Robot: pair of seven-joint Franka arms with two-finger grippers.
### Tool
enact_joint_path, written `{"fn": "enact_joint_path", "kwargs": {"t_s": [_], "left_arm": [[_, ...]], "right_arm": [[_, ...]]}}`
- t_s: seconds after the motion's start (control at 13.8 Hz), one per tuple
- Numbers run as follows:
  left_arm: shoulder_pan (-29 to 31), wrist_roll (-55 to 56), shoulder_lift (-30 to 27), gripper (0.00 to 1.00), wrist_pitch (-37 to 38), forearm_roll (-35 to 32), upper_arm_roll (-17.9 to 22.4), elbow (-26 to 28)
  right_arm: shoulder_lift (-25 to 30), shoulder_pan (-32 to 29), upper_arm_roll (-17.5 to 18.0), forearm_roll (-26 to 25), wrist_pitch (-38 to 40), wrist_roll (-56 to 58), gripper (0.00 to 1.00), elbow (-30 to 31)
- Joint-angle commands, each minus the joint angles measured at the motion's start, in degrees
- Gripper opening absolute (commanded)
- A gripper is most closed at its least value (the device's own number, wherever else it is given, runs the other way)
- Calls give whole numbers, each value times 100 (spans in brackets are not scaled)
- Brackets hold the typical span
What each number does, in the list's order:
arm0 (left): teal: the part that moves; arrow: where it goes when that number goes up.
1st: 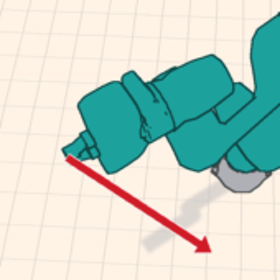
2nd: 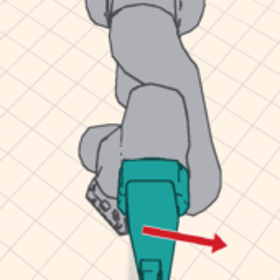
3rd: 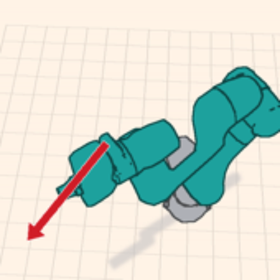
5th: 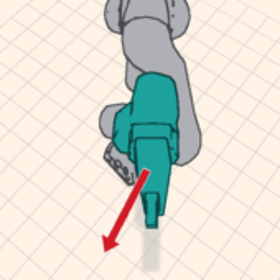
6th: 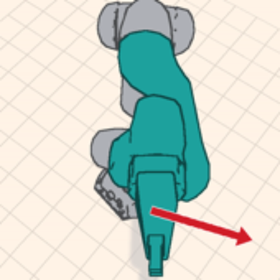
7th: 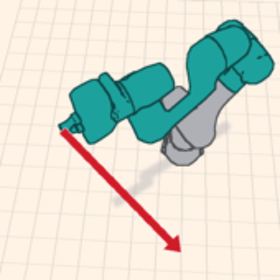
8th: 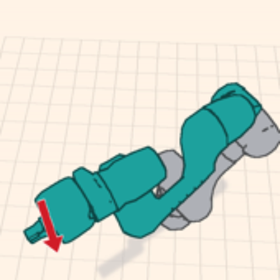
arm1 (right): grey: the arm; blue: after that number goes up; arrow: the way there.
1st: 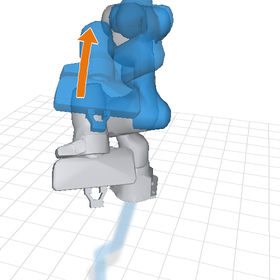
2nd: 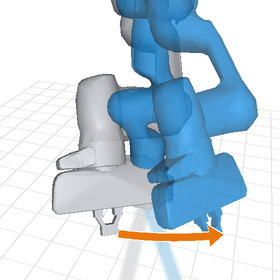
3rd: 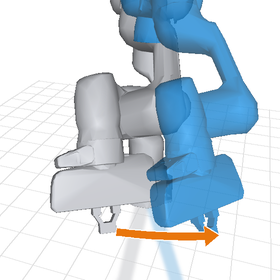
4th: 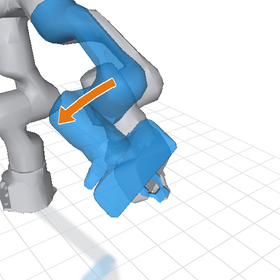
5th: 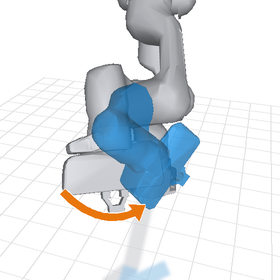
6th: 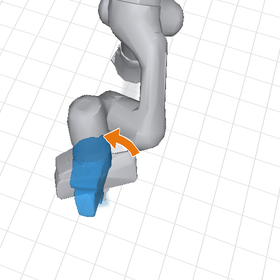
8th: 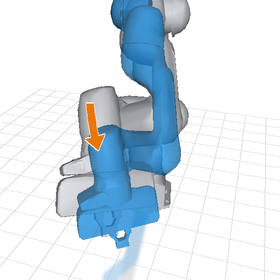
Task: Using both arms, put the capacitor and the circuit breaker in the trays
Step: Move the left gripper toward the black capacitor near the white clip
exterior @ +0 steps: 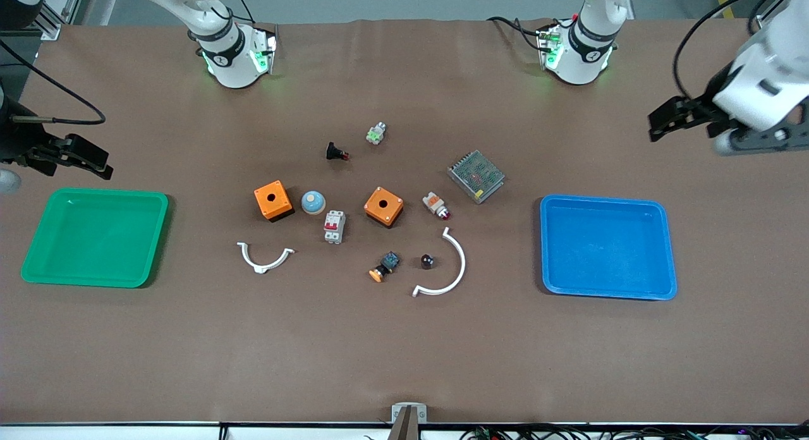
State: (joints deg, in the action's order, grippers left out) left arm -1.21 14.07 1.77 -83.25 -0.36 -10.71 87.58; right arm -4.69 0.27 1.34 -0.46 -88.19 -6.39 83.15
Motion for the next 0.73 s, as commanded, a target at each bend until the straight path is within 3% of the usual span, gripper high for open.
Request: {"fn": "enact_joint_path", "kwargs": {"t_s": [0.0,0.29,0.51,0.65], "left_arm": [[-457,683,569,100,-260,-52,-81,-189],[-1125,1754,1464,100,-1383,-52,-80,-250],[-1547,2389,2492,100,-2088,-52,-72,-741],[-1784,2836,3107,100,-2475,-34,-46,-1093]], "right_arm": [[-59,-1,16,2,83,6,100,-106],[-68,-10,24,20,188,-2,100,-1],[-147,770,33,89,162,-134,100,357],[-155,1070,33,640,-22,-815,100,788]]}}
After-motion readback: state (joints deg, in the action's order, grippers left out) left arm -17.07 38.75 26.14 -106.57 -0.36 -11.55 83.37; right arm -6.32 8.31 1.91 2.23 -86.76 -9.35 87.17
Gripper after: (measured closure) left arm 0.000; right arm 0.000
